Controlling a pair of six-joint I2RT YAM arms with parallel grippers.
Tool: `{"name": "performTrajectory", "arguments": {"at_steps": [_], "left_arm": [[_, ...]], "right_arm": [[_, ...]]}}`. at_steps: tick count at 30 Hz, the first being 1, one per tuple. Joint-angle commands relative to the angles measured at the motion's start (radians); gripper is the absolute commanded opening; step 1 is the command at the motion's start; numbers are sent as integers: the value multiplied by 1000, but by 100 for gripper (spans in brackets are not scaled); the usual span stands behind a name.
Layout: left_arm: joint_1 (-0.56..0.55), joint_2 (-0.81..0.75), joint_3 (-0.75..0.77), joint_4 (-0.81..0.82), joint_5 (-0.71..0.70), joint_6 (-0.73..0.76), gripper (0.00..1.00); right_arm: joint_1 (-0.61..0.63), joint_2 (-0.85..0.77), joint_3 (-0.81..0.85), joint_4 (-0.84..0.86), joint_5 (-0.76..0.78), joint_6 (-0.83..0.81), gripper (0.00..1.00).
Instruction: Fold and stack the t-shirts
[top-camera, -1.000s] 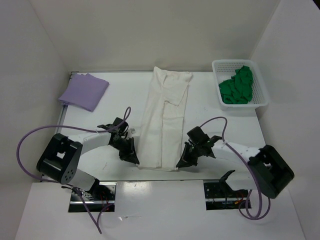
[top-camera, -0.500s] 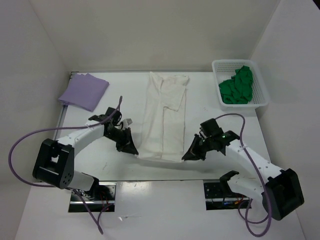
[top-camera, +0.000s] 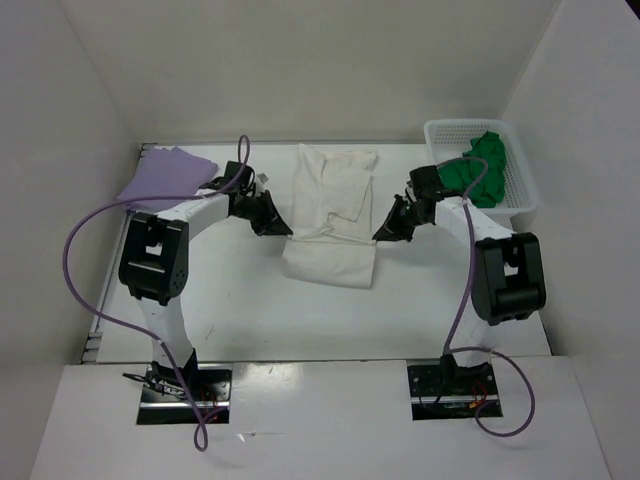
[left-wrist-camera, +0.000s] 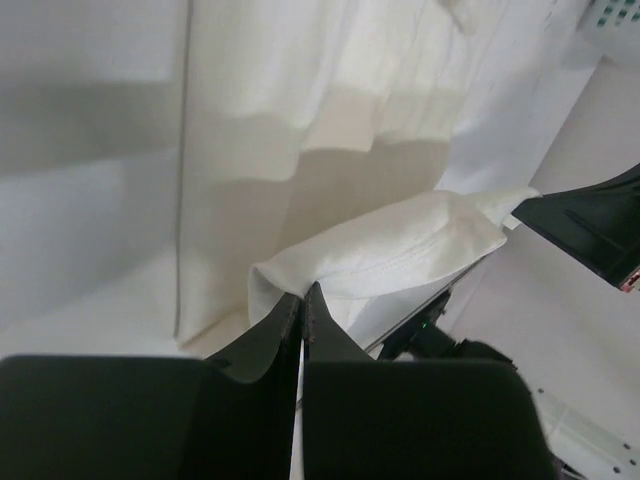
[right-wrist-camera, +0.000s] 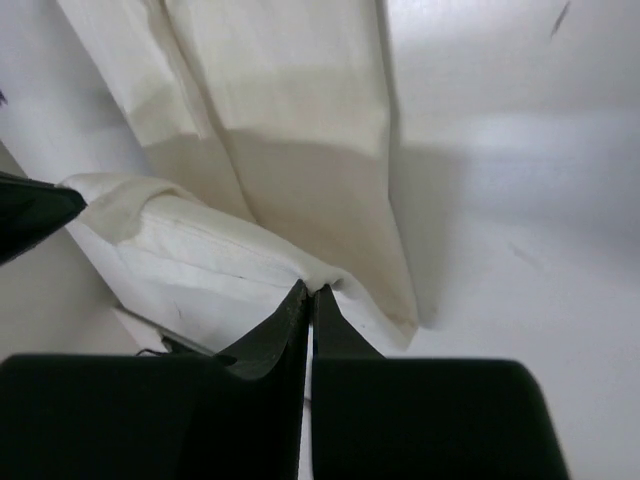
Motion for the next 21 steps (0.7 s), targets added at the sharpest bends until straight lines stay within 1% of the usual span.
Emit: {"name": "performTrajectory", "arguments": {"at_steps": [1,4,7,10,15,16,17,18,19,21], "left_arm": [[18,51,90,74,-51,-43,0],[18,113,159,74,-60,-43,0],[27,164,204,74,-91,-52,0],[37,199,214,132,-81,-75,1],[37,275,277,141,-81,-84,11],[37,294,293,141,-81,-84,13],[37,294,293,141,-81,-84,16],[37,294,293,151,-81,-93,22],[37,273,281,190,-72,-102,37],[37,228,256,236,-90,-121,48]], "right_arm": [[-34,98,102,73,46,-69,0],[-57,190,174,85,56,-80,0],[-68,240,232,107,56,-80,0],[-68,304,307,107,79,-80,0],[-68,405,386,96,102,-89,0],[-68,415,399,96,113,-89,1],[-68,433,415,96,113,-89,4],[-68,433,424,96,113,-89,8],[-68,444,433,87,113,-89,15],[-68,427,444,87,113,-89,24]]}}
